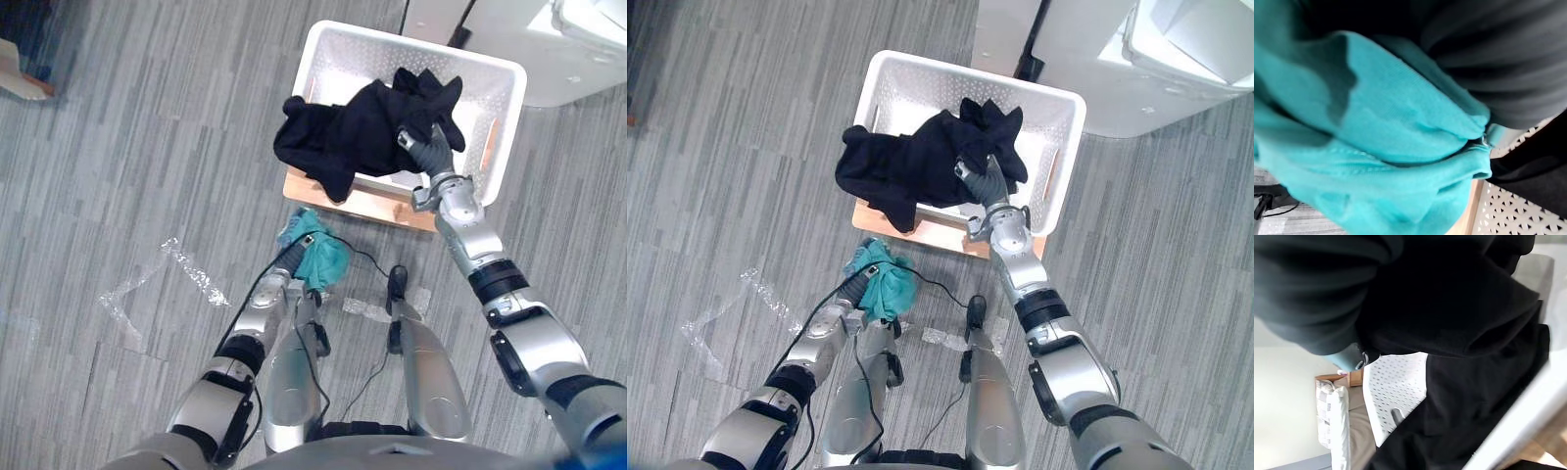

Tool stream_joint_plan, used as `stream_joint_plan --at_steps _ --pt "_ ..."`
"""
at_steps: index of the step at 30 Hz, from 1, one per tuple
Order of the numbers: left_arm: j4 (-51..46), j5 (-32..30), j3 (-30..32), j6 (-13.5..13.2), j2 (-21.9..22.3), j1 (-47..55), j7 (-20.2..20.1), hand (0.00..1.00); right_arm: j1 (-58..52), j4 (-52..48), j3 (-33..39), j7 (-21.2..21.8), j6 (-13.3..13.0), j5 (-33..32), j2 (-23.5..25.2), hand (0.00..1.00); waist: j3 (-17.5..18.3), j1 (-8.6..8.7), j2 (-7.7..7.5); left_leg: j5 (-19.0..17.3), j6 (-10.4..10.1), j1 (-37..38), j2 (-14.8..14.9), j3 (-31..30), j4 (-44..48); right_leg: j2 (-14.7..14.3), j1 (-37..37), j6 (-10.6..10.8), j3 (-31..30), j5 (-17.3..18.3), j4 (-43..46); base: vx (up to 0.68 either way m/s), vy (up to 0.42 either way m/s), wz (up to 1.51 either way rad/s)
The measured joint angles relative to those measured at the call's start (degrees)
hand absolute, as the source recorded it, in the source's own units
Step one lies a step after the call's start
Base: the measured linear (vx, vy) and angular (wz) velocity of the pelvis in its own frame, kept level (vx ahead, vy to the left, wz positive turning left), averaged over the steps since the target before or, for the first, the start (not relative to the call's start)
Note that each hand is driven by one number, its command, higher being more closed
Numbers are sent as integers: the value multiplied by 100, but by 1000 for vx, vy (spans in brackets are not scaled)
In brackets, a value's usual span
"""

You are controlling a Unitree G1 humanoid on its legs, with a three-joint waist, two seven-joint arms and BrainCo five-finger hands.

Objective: Tidy the bed and pick cloth on bed and put in laundry

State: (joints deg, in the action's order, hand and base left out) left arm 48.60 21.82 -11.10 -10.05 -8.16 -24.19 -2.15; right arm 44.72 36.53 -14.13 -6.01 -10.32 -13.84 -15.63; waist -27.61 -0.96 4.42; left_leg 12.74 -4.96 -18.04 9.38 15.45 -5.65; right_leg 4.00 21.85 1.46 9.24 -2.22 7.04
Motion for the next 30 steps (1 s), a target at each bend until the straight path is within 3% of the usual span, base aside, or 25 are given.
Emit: stream_joint_plan --at_steps 14,20,30 --pt "-1 -7 3 -35 1 -18 13 100 47 157 0 -550 -4 406 -16 0 10 -8 26 45 54 -49 -37 -18 0 48 91 3 18 3 99 1 -1 1" --pt "-20 -8 1 -6 1 -13 12 100 257 110 24 -609 117 407 -114 0 11 -3 25 43 53 41 -33 -18 -14 42 -17 10 17 -3 85 -10 -10 1" --pt "-438 -245 -1 254 -16 210 8 100 244 -427 102 -795 328 409 -166 0 35 -5 -21 0 48 493 1 48 -17 13 -533 16 55 -9 -31 4 -10 1"
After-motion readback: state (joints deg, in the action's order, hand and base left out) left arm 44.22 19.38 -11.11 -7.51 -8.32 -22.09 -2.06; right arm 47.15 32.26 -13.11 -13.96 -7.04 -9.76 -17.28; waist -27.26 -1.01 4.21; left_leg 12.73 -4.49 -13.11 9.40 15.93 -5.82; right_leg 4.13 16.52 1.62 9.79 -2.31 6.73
